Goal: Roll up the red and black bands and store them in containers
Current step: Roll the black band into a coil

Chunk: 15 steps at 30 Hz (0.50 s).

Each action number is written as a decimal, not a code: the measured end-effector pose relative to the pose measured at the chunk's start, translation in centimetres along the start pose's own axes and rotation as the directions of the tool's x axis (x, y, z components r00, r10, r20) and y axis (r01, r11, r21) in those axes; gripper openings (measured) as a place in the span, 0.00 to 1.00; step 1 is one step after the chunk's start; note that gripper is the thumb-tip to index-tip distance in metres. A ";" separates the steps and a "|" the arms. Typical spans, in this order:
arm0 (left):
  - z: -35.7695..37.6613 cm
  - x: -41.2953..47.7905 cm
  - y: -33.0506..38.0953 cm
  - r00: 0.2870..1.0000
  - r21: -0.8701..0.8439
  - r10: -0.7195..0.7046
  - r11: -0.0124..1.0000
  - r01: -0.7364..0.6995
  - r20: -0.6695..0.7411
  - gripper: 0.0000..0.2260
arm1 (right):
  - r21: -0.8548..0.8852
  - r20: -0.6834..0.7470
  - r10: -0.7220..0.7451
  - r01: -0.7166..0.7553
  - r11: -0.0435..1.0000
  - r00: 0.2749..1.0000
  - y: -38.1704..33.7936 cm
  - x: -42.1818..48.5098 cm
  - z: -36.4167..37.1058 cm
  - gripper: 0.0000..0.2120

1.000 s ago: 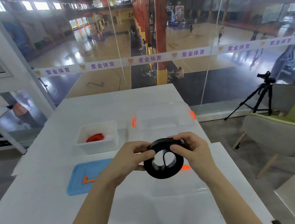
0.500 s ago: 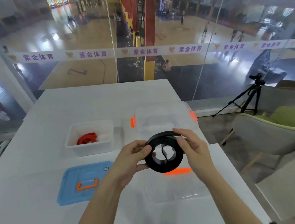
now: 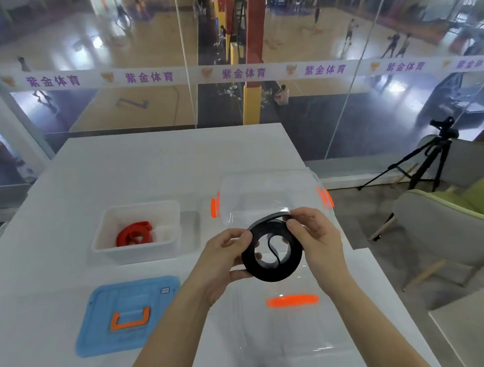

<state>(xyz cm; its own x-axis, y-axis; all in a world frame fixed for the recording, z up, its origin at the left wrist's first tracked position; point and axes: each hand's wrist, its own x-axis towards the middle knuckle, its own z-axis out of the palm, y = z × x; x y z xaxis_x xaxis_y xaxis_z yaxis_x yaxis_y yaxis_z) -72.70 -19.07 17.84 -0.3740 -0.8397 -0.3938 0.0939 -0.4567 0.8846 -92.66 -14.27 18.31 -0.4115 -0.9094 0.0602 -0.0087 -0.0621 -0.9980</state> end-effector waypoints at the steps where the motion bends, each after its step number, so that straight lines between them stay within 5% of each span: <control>1: 0.2 1.0 0.2 1.000 0.003 -0.002 1.000 0.002 -0.010 0.11 | -0.003 0.001 0.003 -0.003 1.000 1.000 0.3 1.0 -0.1 0.08; 9: 0.9 9.6 1.8 0.993 -0.063 -0.062 0.996 0.055 -0.103 0.11 | -0.277 0.187 0.156 -0.100 0.956 0.970 2.7 9.8 -1.2 0.21; 15: -0.3 16.2 1.5 0.983 -0.076 -0.115 0.992 0.105 -0.144 0.14 | -0.396 0.246 0.246 -0.135 0.908 0.938 4.7 16.8 -0.2 0.21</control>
<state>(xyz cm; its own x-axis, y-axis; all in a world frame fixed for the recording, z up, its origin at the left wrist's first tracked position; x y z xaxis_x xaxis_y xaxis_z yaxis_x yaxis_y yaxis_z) -78.35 -33.45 12.74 -0.2456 -0.8149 -0.5250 0.1237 -0.5635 0.8168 -99.82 -29.72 14.65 -0.1640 -0.9689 -0.1850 -0.3131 0.2290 -0.9217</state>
